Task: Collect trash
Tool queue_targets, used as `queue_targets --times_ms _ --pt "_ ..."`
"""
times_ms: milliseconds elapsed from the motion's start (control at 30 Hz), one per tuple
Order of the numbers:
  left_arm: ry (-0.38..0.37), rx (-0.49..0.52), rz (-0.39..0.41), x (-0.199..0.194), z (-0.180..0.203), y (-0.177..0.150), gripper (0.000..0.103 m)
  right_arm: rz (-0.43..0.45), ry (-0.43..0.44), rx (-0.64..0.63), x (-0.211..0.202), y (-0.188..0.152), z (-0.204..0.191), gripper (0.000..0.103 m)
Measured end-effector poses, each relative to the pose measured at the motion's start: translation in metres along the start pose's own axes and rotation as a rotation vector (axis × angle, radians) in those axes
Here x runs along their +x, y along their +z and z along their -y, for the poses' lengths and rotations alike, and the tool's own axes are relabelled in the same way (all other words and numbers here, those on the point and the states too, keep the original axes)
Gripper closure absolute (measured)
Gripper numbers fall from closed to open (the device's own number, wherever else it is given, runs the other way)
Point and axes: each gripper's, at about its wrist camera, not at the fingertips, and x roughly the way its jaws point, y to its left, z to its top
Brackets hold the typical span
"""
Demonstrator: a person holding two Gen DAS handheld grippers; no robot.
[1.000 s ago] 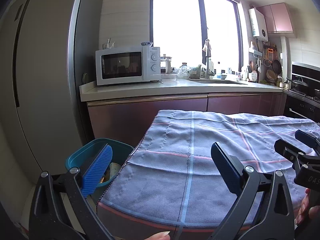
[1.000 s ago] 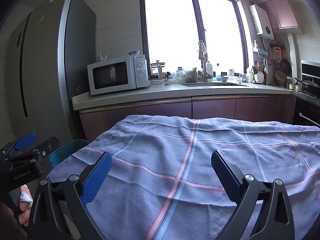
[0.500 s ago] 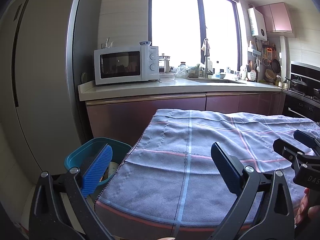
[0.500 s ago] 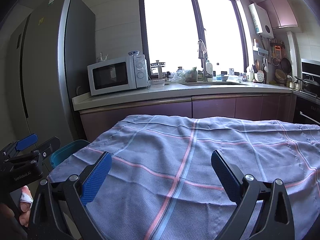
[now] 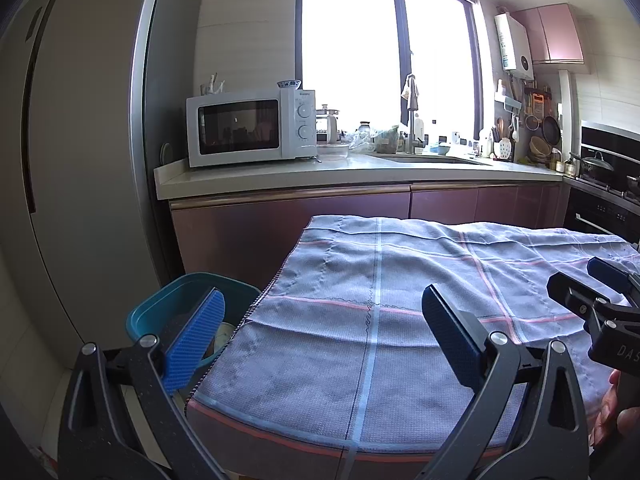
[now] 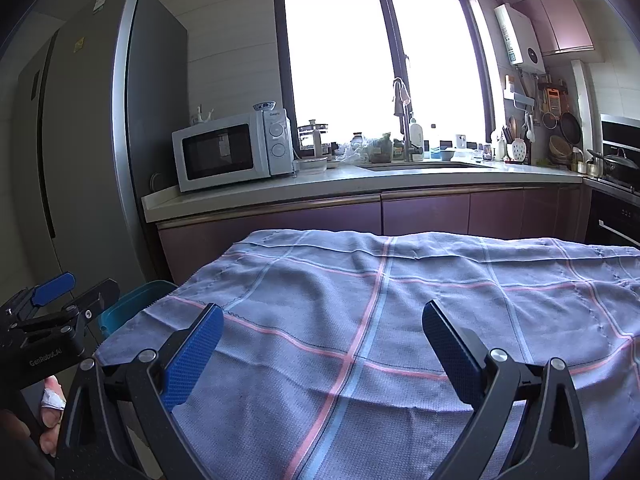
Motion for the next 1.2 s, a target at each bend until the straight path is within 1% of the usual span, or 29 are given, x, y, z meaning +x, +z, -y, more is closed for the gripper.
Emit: queue_targets --times_ms 767,1200 --pt "-0.022 0.002 -0.03 0.008 0.001 -0.003 0.006 -0.004 -0.009 0.002 -0.001 -0.001 0.004 0.007" --pt "-0.017 0.001 -0.041 0.011 0.001 -0.006 0.006 -0.008 -0.011 0.009 0.0 -0.003 0.007 0.007"
